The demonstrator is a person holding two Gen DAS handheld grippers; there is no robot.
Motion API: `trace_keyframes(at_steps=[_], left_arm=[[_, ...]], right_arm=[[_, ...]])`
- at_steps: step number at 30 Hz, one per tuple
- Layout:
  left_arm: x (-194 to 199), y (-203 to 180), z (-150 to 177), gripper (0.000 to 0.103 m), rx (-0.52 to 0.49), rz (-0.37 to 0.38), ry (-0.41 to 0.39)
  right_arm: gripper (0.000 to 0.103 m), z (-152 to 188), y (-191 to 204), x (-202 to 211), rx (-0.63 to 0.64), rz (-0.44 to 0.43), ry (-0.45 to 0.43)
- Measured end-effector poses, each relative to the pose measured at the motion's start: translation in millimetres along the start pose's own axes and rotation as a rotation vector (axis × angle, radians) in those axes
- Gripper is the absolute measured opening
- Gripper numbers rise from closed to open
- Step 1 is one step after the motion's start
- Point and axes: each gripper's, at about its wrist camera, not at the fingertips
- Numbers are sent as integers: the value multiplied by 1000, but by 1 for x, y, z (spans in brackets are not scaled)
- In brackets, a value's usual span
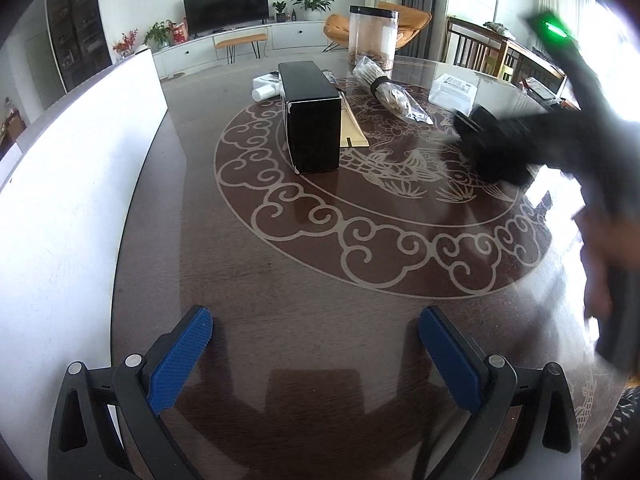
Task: Organize objects
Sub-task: 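Grasp the black fuzzy item with the right tool, then grasp the black printed box with the left tool while the right holds the fuzzy item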
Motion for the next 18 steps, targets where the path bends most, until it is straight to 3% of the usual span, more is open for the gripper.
trace_keyframes(at_steps=[6,12,14,18], left_arm=[[2,1,0,103,2,0,0],[1,1,-1,103,-1,3,8],[1,2,-8,103,13,-3,46],[31,6,-43,103,71,15,-61]], right_arm=[[38,74,2,47,2,37,-63],[39,97,6,61,2,42,-70],[39,100,7,62,5,44,-72],[39,105,5,63,3,38,-76]])
Point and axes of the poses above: each gripper's, at about its wrist camera, not at the fingertips, and x roughly against the way its jaws point, y to its left, z to its underside, and after that the axes turned 7 degrees about x, right-handed
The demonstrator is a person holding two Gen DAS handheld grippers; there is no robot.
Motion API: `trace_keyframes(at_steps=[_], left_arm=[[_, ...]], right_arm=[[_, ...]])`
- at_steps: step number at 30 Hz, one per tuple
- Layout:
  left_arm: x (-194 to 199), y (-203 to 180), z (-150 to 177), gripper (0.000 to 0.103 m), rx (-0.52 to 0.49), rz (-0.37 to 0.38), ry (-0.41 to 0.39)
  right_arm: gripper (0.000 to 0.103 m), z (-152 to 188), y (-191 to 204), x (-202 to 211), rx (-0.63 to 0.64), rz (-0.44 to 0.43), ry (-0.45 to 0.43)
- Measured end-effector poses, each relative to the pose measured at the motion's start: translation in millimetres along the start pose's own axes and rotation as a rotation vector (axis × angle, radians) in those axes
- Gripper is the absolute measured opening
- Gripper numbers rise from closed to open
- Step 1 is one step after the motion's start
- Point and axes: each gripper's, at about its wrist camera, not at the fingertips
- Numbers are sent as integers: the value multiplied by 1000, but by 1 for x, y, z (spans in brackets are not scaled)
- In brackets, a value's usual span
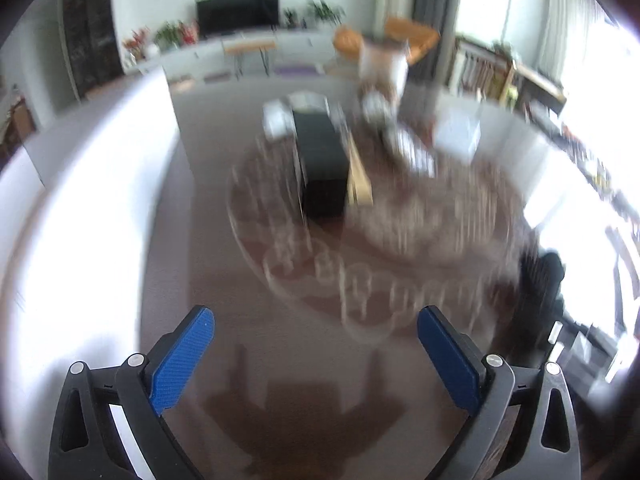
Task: Organize objects
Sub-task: 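Grasp the black printed box with the left tool while the right holds the fuzzy item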
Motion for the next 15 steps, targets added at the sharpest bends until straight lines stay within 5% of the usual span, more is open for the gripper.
trace_keyframes(at_steps=[4,9,11,13,15], left_arm=[[-10,4,-54,103,103,-15,33],[-76,3,-95,102,176,-42,150],[-98,0,-101,79,158,-58,182],[-111,1,-104,36,151,-40,196],[-110,1,-101,34,143,-36,175]], right_arm=[[39,1,-3,1,-12,-12,-3],[39,1,-3,2,-13,-18,-4],[39,1,-3,2,-13,-18,-5],[39,2,-3,2,-13,-19,-6],[39,2,-3,2,-14,-19,-6]])
Point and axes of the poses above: each gripper's, at about its wrist camera, not at the fingertips, and x roughly against the way its jaws point, y to its left, z to its underside, and after that the axes turned 7 degrees about x, right-handed
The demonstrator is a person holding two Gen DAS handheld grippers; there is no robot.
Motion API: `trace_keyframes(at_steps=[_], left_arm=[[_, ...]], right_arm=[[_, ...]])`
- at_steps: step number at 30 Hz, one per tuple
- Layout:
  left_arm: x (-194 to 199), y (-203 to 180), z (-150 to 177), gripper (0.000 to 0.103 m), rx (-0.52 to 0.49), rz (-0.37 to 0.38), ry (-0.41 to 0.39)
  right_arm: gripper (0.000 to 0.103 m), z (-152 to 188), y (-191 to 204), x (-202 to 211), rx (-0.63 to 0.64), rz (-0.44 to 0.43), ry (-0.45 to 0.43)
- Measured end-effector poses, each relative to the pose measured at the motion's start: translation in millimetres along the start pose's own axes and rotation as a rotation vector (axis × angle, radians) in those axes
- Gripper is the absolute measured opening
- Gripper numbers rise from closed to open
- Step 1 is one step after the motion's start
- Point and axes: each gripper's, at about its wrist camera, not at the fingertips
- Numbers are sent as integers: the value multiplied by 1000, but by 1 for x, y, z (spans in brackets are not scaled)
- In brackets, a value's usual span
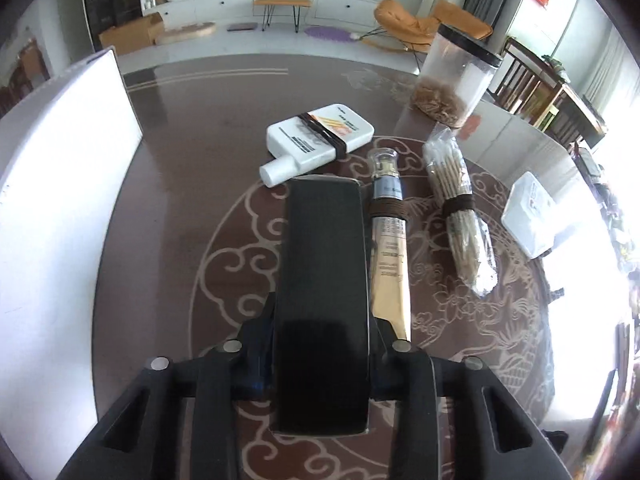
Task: Organize objects
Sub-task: 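Grasp the black printed box with the left tool while the right holds the fuzzy item, then carry the box and fuzzy item over the bin and open both tools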
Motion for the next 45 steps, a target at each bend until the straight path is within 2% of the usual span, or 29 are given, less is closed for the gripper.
trace_keyframes(at_steps=[4,5,8,10,11,12,13,14,15,16,20,22,26,28,35,36,37,41,44,45], left_arm=[[16,-1,30,34,-30,27,-12],[23,-1,44,34,-28,58,3],[42,-2,90,34,-24,215,70],[48,-3,112,37,-52,283,114],[49,-2,116,39,-58,288,130],[49,1,120,43,-57,283,140],[51,5,120,54,-52,276,130],[53,11,117,62,-42,230,109],[55,16,115,76,-29,201,94],[58,24,110,79,-3,177,72],[64,46,95,79,92,151,56],[62,48,95,80,84,140,56],[54,42,99,80,23,164,78],[48,34,105,81,-7,135,89],[39,14,113,82,-120,-39,-9],[38,14,114,76,-122,-61,-33],[40,16,116,58,-118,-57,-62],[51,15,123,57,-108,-12,-100],[76,24,130,57,-98,49,-113],[87,29,132,57,-88,76,-120]], right_arm=[[39,-1,-2,-1,-11,-9,0],[39,-2,-2,-1,-14,-10,0],[39,-3,-8,1,-36,8,5],[39,-2,-13,2,-60,14,3],[39,-1,-14,3,-68,16,2],[39,0,-15,4,-77,18,2],[39,1,-16,4,-81,19,1],[39,1,-16,5,-82,20,1],[39,2,-15,5,-81,23,1],[39,2,-14,5,-78,26,1],[39,2,-12,5,-66,30,1],[39,2,-12,5,-67,29,1],[39,2,-12,5,-68,28,1],[39,2,-12,5,-69,26,1],[39,2,-11,4,-64,13,3],[39,2,-9,4,-59,2,3],[39,2,-8,4,-55,-8,2],[37,0,-2,11,-36,-65,-31],[37,0,-5,26,-64,-158,-107],[37,1,-8,32,-88,-217,-135]])
Point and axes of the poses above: each gripper's, at about its wrist camera, not at the fingertips, and x roughly against the way its jaws point, y to its left, z to its underside, and after that the axes turned 7 degrees about x, right-handed
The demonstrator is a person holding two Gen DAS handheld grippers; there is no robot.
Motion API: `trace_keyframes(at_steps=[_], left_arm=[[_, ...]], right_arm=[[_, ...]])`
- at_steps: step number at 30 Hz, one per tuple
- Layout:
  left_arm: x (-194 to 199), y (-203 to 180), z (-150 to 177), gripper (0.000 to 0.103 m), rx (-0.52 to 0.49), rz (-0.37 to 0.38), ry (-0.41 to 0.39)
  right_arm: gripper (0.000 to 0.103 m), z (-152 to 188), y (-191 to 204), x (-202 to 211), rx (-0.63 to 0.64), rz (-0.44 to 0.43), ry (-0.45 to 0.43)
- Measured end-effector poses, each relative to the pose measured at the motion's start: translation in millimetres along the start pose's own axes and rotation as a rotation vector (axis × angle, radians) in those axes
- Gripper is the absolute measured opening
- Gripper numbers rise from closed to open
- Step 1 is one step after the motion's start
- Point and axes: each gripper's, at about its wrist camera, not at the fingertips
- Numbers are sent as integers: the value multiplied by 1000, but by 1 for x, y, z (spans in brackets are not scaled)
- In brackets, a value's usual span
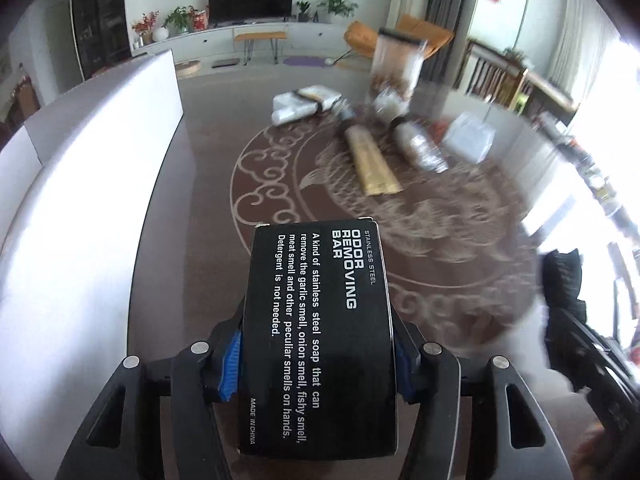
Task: Organize objects
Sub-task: 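Carry the box and fuzzy item over the bin and open both tools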
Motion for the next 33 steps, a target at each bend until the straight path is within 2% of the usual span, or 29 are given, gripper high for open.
trace_keyframes(at_steps=[2,5,7,9,13,17,18,22,23,24,26,27,28,31,33], left_arm=[[24,5,-1,57,26,57,-28],[65,15,-1,57,50,128,-71],[93,30,-4,57,58,153,-95],[122,53,-6,57,63,147,-127],[161,118,-14,57,105,39,-190],[175,190,-9,57,171,-137,-202],[173,209,-6,57,197,-180,-184],[156,263,7,59,330,-239,-80],[154,269,10,59,349,-254,-60],[152,275,15,59,364,-265,-40],[149,279,19,59,384,-252,-29],[151,277,20,59,385,-249,-39],[154,273,20,59,376,-247,-52],[159,243,16,60,317,-231,-101],[162,214,15,62,255,-186,-124]], right_arm=[[37,0,-1,8,-28,-74,-31],[37,-3,13,18,-7,-114,-38],[37,-8,38,28,30,-144,-32],[37,-16,75,38,73,-204,-25],[37,-36,163,46,184,-355,-4],[37,-42,250,34,313,-494,64],[37,-39,276,26,360,-521,94],[39,-17,331,-1,478,-553,205],[46,-9,340,-11,496,-557,248],[58,-4,343,-18,504,-556,283],[65,2,343,-25,492,-553,310],[66,2,336,-23,473,-553,296],[68,1,330,-20,460,-552,278],[81,-9,299,-1,414,-518,177],[94,-18,271,15,387,-459,89]])
Point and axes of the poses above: each gripper's, at about its wrist camera, not at the fingertips, and x roughly against the way its jaws point, y to its left, z to its underside, and after that the axes turned 7 degrees about x, right-handed
